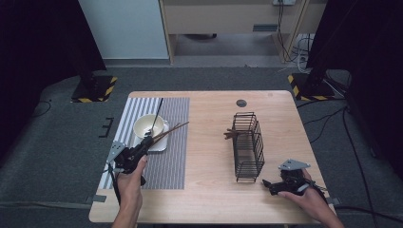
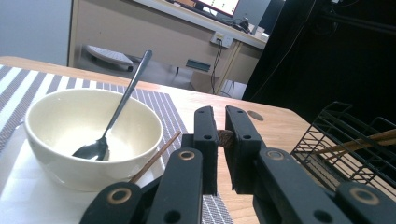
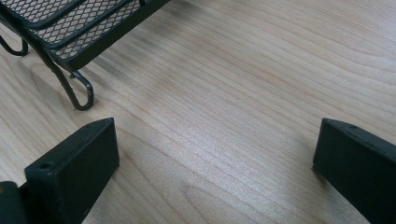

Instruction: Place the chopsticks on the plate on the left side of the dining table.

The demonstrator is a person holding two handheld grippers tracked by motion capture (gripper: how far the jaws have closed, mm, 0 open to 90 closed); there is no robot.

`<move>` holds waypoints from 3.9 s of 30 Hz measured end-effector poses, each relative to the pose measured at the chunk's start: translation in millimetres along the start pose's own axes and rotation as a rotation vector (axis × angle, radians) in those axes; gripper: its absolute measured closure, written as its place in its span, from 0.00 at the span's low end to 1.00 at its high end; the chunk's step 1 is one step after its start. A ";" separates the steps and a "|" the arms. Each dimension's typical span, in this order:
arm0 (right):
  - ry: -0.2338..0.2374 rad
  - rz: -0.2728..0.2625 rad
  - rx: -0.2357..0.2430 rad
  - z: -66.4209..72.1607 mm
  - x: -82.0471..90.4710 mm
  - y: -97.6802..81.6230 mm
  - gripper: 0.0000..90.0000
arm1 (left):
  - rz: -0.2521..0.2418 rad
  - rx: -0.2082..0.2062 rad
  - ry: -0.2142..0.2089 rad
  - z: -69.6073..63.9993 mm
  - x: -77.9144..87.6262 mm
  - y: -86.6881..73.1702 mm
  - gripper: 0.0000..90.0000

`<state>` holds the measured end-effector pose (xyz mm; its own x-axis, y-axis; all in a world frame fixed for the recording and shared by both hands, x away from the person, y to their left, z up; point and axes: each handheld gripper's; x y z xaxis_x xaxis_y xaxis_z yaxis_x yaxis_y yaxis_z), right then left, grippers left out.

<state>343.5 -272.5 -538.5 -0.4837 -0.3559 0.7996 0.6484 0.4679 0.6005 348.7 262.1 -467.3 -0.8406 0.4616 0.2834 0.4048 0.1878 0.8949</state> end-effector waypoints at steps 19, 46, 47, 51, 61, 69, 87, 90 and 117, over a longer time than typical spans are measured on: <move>0.001 0.000 0.001 -0.1 0.0 0.0 0.00 | 0.002 -0.012 0.028 12.8 9.2 -3.7 0.92; 0.001 0.000 0.001 -0.2 0.1 -0.1 0.00 | 0.194 -0.154 0.039 18.0 30.0 -29.1 0.92; 0.001 0.000 0.002 -0.2 0.1 -0.1 0.00 | 0.207 -0.161 0.040 18.7 30.9 -31.1 0.92; 0.001 0.000 0.001 -0.2 0.1 -0.1 0.00 | 0.254 -0.178 0.035 21.5 33.1 -36.8 0.92; 0.001 0.000 0.000 0.0 0.1 -0.1 0.00 | 0.323 -0.205 0.059 35.1 31.2 -43.5 0.92; -0.001 0.002 -0.004 0.4 0.4 -0.4 0.00 | 0.372 -0.203 0.067 43.0 27.4 -47.1 0.92; -0.001 0.001 -0.006 0.7 0.5 -0.6 0.00 | 0.448 -0.174 0.074 45.5 14.6 -51.6 0.92; -0.001 0.002 -0.007 0.8 0.6 -0.6 0.00 | 0.458 -0.170 0.075 46.6 12.0 -52.6 0.92; -0.001 0.001 -0.006 0.7 0.5 -0.6 0.00 | 0.511 -0.151 0.073 48.3 6.3 -57.3 0.92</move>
<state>342.4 -272.4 -538.5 -0.4834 -0.3545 0.8004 0.6525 0.4637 0.5994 337.6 296.1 -533.4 -0.5750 0.3985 0.7146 0.7173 -0.1746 0.6745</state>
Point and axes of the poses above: each handheld gripper's, and its own axes: x roughly backward along the jaws, y roughly out of its top, z roughly to its left, and after that the axes turned 8 degrees about z, right-handed
